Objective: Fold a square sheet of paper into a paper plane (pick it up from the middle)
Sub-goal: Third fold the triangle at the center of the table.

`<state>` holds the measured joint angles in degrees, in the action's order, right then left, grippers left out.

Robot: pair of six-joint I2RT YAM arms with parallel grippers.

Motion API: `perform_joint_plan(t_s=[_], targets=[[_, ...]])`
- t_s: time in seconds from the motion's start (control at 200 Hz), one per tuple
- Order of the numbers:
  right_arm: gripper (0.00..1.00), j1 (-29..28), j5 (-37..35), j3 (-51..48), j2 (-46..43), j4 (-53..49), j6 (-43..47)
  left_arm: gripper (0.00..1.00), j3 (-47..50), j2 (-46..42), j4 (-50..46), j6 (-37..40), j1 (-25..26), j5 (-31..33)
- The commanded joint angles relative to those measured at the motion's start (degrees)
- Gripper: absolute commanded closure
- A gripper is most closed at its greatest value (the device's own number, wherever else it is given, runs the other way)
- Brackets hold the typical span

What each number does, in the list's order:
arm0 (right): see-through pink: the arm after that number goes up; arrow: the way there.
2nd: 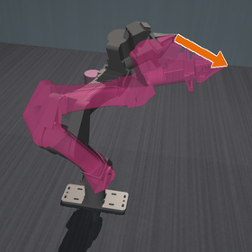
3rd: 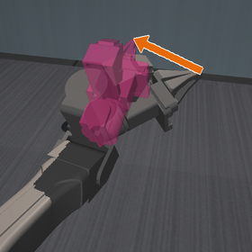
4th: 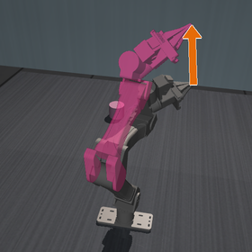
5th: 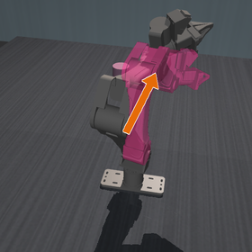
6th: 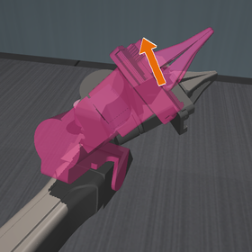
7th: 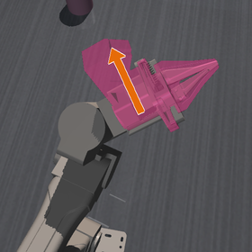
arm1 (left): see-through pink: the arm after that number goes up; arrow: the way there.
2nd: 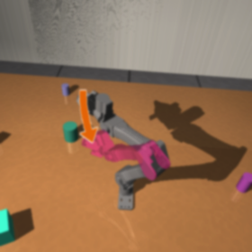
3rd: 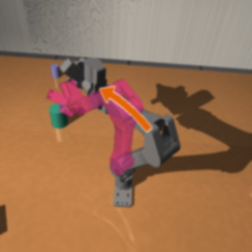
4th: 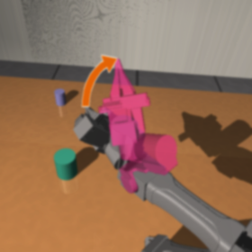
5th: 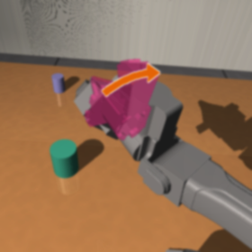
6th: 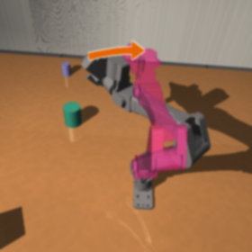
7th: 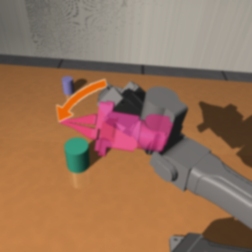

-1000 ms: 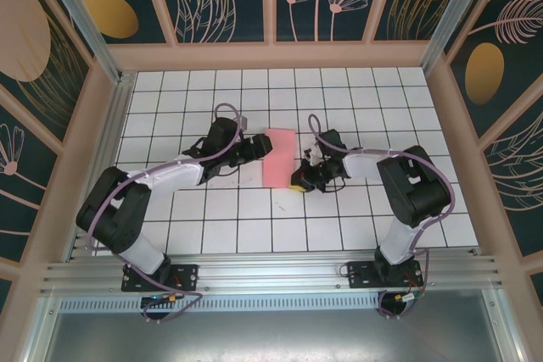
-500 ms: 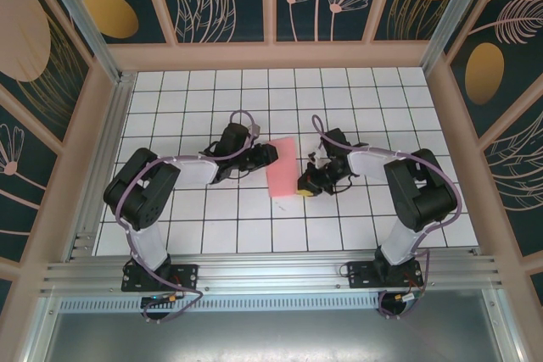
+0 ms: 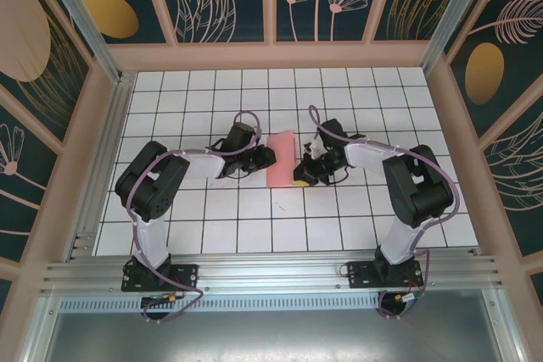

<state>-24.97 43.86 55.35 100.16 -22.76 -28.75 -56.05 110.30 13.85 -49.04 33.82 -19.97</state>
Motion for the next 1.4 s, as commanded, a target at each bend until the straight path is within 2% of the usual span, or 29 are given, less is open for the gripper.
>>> perform_joint_plan(t_s=[0.0,0.41,0.711,0.946,1.146,1.391], targets=[[1.0,-0.5,0.9,2.2,1.4,-2.0,0.5,0.78,-1.6,1.1,-3.1,2.0,0.3,1.4],[1.0,-2.5,-1.3,10.2,5.9,1.5,-6.9,0.81,-2.7,3.2,-5.9,3.1,0.5,2.2],[1.0,-3.2,-2.5,12.2,9.7,5.7,-9.6,0.83,-4.3,1.7,-6.3,3.1,0.4,2.0],[1.0,-3.7,-5.6,12.7,10.7,0.8,-7.0,0.82,-7.6,-1.4,-6.1,3.1,-0.2,5.7],[1.0,-3.7,-7.0,12.7,10.9,-0.7,-6.1,0.82,-12.0,2.7,-9.5,4.7,-1.2,8.8],[1.0,-3.8,-4.7,12.8,9.9,2.7,-7.2,0.85,-15.1,6.9,-15.0,6.7,-1.6,12.7]])
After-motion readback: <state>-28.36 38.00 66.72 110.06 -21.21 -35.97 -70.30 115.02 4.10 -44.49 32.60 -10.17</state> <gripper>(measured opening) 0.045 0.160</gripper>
